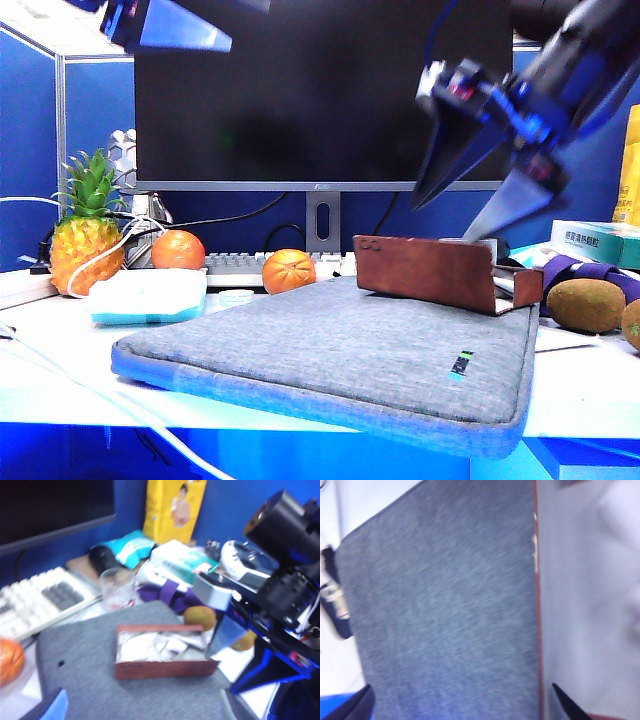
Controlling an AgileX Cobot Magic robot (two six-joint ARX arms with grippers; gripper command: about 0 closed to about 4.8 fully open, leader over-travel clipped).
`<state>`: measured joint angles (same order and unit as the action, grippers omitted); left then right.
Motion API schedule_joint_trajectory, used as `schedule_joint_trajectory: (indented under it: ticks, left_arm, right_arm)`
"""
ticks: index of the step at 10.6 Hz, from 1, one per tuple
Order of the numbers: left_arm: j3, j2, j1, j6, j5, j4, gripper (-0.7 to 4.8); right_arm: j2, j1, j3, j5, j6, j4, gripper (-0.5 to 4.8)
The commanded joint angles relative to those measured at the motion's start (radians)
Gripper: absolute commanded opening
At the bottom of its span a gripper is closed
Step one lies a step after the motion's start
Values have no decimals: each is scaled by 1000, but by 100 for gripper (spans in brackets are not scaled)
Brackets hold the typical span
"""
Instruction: Close the glasses case.
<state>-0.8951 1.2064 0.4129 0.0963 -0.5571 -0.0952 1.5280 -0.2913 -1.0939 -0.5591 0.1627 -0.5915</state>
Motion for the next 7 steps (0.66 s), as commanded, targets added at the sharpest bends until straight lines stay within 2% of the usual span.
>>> schedule_joint_trajectory:
  ticks: [1, 2, 3, 4, 5, 7]
  left_arm:
    - [-3, 36, 4, -3, 3, -19, 404]
    - [-3, 40, 4, -3, 3, -19, 404]
    - [-3, 47, 4, -3, 3, -17, 404]
    - [-3, 50, 4, -4, 3, -15, 404]
    - [-3, 52, 4, -3, 3, -15, 404]
    - [-3, 56, 4, -3, 3, -12, 404]
  right_arm:
    - [51, 0, -4, 48, -2, 135, 411]
    - [51, 0, -4, 92, -1, 151, 270]
    - [52, 0, -4, 176, 35, 156, 166]
    - [53, 0, -4, 212, 56, 156, 99]
    - [54, 1, -4, 228, 56, 164, 73]
    - [54, 2, -4, 227, 56, 180, 65]
